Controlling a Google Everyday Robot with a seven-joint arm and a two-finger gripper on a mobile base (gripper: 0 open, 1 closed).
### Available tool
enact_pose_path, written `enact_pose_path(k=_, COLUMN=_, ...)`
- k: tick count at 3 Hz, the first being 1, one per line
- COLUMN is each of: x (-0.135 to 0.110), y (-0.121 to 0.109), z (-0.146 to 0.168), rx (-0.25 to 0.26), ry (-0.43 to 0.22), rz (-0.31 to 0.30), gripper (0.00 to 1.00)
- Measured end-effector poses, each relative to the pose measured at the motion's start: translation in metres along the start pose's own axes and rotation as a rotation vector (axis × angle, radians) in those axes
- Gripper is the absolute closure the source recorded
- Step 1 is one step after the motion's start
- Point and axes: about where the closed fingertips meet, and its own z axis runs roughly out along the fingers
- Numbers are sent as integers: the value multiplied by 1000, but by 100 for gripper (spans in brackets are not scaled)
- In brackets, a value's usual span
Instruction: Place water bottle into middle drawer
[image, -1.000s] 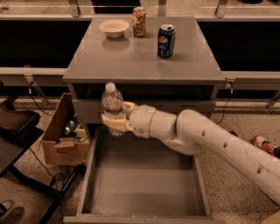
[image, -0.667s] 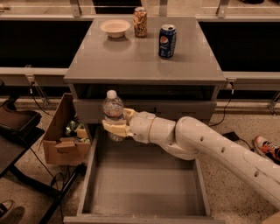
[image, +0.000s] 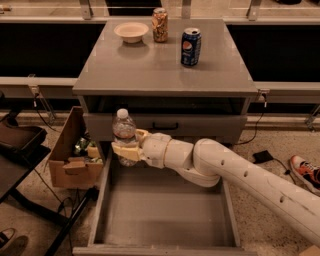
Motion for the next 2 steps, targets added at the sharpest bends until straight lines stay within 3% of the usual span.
enact_pose_path(k=1, x=71, y=0, z=7, rx=-20, ry=26, rz=57, gripper=100)
enact_pose_path(k=2, x=131, y=-11, z=8, rx=-63, ry=72, rz=57, gripper=100)
